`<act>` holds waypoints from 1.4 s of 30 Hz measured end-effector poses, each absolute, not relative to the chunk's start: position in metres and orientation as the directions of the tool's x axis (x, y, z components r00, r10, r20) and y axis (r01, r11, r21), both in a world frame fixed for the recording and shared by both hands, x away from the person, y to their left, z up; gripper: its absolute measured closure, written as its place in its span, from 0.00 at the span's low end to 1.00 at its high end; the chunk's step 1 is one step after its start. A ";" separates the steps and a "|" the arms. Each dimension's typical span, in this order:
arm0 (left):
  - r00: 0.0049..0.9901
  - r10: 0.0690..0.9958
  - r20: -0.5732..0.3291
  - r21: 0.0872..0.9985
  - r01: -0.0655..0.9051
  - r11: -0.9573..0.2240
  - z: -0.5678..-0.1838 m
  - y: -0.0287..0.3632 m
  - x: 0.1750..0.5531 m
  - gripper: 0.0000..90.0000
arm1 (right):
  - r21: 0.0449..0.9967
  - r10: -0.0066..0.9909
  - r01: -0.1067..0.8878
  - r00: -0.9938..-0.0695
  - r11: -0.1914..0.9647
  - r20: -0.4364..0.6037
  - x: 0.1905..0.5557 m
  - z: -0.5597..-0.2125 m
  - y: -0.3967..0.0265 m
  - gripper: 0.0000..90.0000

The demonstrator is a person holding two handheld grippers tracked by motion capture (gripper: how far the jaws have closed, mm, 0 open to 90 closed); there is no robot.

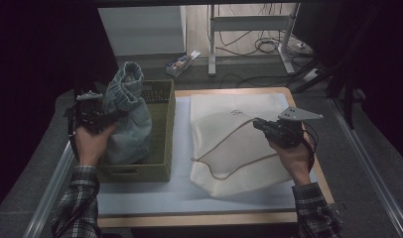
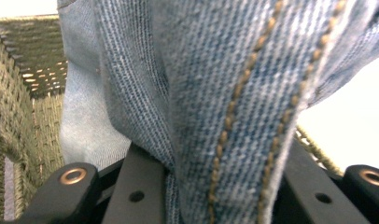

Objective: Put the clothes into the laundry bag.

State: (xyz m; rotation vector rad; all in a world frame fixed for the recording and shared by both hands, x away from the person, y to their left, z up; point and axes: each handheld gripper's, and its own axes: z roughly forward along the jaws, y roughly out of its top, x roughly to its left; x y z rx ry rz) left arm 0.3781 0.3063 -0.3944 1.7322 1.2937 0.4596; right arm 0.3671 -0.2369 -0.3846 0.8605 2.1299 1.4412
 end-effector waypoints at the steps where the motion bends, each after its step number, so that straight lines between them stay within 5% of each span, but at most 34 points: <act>1: 0.385 0.900 -0.202 0.827 0.560 -0.054 -0.393 0.306 0.377 0.79 | 0.929 0.697 0.254 -0.717 0.268 -0.005 0.367 -0.385 -0.237 0.94; 42: 0.463 0.885 -0.058 0.975 0.217 -0.049 -0.349 0.269 0.320 0.79 | 0.929 0.699 0.253 -0.715 0.272 -0.010 0.367 -0.385 -0.236 0.94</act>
